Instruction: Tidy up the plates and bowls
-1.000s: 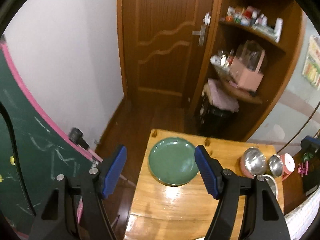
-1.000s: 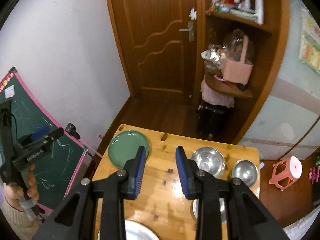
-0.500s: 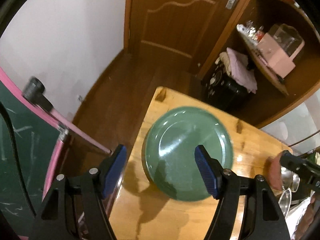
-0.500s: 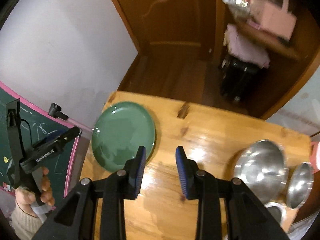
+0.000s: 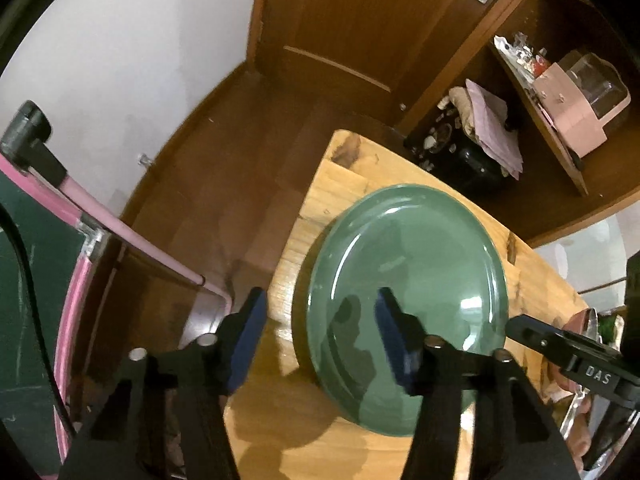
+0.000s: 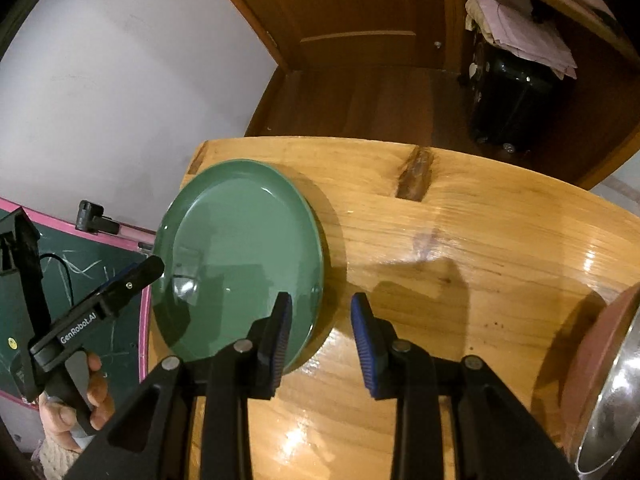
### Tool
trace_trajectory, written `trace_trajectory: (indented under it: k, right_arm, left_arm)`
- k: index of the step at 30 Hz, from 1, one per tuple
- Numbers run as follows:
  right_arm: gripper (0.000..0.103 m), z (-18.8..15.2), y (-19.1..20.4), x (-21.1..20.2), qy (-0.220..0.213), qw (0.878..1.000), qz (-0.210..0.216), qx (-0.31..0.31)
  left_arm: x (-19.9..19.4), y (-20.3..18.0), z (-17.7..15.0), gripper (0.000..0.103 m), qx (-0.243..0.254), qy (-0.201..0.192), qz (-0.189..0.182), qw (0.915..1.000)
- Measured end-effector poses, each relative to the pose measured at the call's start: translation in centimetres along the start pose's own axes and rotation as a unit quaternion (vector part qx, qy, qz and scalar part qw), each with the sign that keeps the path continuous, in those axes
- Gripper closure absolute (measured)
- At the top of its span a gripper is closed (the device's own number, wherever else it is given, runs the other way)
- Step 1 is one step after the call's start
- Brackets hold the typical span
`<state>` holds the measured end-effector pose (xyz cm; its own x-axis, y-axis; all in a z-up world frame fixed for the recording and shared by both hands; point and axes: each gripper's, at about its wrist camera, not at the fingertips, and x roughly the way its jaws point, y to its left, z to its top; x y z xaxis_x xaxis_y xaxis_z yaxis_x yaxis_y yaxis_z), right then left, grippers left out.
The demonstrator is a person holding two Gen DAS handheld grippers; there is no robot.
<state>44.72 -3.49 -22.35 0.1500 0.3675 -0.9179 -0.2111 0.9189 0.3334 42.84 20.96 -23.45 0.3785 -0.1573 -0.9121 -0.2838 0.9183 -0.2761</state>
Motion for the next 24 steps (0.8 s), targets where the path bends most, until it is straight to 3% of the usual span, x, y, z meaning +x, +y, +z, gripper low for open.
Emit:
trace_trajectory:
  k: [3,6,8,11,24]
  right_arm:
    - [0.084,0.2,0.1,0.4,0.005,1.0,0.006,0.0]
    - [0.085,0.4,0.3,0.9,0.007,1.0,0.003,-0.002]
    - [0.089,0.5,0.5,1.3,0.01,1.0,0.001,-0.003]
    - [0.091,0.6,0.4,1.5,0.01,1.0,0.001,-0.001]
    - [0.095,0.4,-0.2,1.4,0.01,1.0,0.002,0.003]
  left_arm:
    - [0.5,0.0,-0.2,0.058,0.003,0.008,-0.008,0.9999]
    - [0.7,0.3,-0.2,0.07,-0.003,0.016,-0.018,0.9997]
    - [1.0,0.5,-0.2,0.083,-0.009,0.02,-0.024,0.9995]
    - [1.1,0.7,-0.2,0.09,-0.011,0.019,-0.027,0.9994]
    - [0.5,1.2,-0.6,0.094,-0.014,0.014,-0.05,0.9986]
